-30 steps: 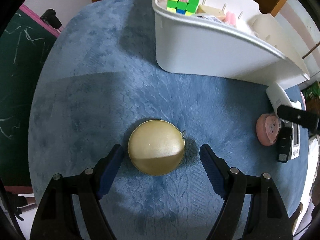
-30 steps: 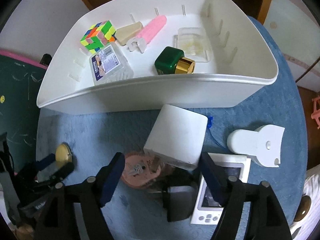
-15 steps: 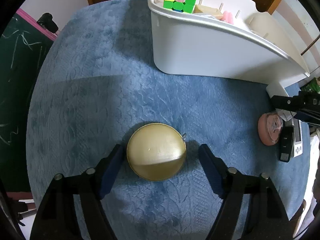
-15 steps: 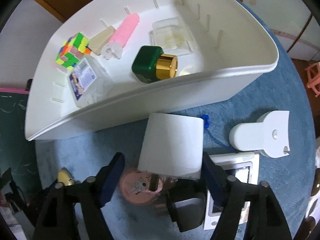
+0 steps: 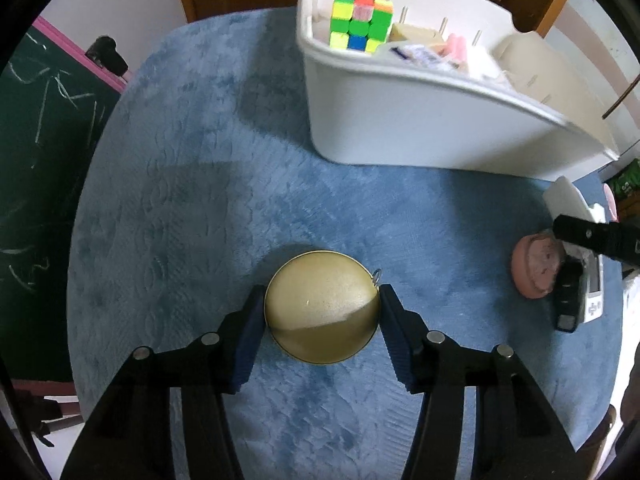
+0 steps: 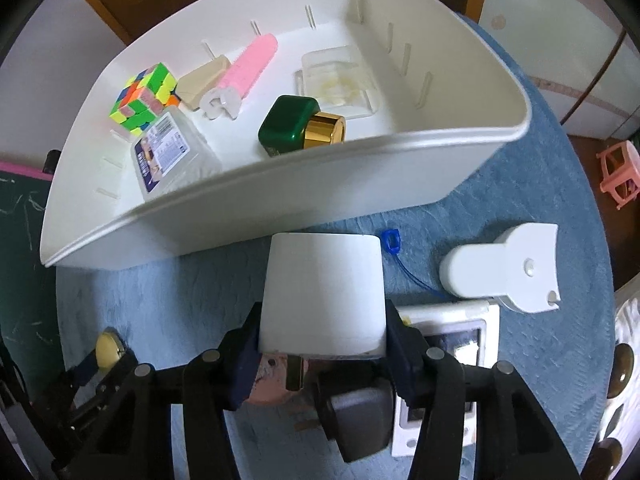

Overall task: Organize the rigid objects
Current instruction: 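Grasp the round gold tin with left tool while right tool grasps white charger, then carry gold tin and white charger into the tray and open both tools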

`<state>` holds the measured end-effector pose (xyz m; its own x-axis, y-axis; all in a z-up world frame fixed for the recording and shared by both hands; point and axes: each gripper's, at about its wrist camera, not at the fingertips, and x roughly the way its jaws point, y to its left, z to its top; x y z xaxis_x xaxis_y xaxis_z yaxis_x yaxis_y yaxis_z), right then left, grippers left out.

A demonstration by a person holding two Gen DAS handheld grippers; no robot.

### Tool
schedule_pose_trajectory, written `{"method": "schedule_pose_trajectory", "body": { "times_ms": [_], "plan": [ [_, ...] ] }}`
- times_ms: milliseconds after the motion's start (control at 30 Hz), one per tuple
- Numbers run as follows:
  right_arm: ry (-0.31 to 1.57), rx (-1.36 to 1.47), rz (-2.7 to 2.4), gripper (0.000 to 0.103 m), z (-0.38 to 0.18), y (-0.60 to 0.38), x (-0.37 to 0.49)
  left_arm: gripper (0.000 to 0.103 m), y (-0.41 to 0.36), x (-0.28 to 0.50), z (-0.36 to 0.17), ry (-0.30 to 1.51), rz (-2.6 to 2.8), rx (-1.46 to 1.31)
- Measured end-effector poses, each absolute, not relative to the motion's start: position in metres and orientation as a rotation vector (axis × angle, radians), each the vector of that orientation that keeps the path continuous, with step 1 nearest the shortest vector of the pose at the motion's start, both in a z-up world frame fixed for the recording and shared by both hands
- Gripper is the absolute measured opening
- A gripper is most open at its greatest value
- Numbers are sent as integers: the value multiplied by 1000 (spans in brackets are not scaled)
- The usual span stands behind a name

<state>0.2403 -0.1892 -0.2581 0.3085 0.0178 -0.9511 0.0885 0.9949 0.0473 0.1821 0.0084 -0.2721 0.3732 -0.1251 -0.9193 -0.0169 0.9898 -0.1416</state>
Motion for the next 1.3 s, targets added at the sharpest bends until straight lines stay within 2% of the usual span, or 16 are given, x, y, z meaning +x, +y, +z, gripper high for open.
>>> {"method": "schedule_pose_trajectory", "body": {
  "times_ms": [233,433,633,933,1300],
  "plan": [
    [1196,93,-5,55,-228,-196,213,58,-5,158,-230,1117,-80,-116],
    [1141,107,56,55,-191,-210,183,58,-12,148,-172,1032,-88,-119],
    [1055,105,136,55,-136,-220,140,58,-24,137,-107,935,-95,-138],
    [909,53,227,55,-55,-219,126,58,-22,152,-29,813,-87,-121],
    [764,29,282,55,26,-200,162,59,-14,203,-8,793,-72,-103]
  ]
}}
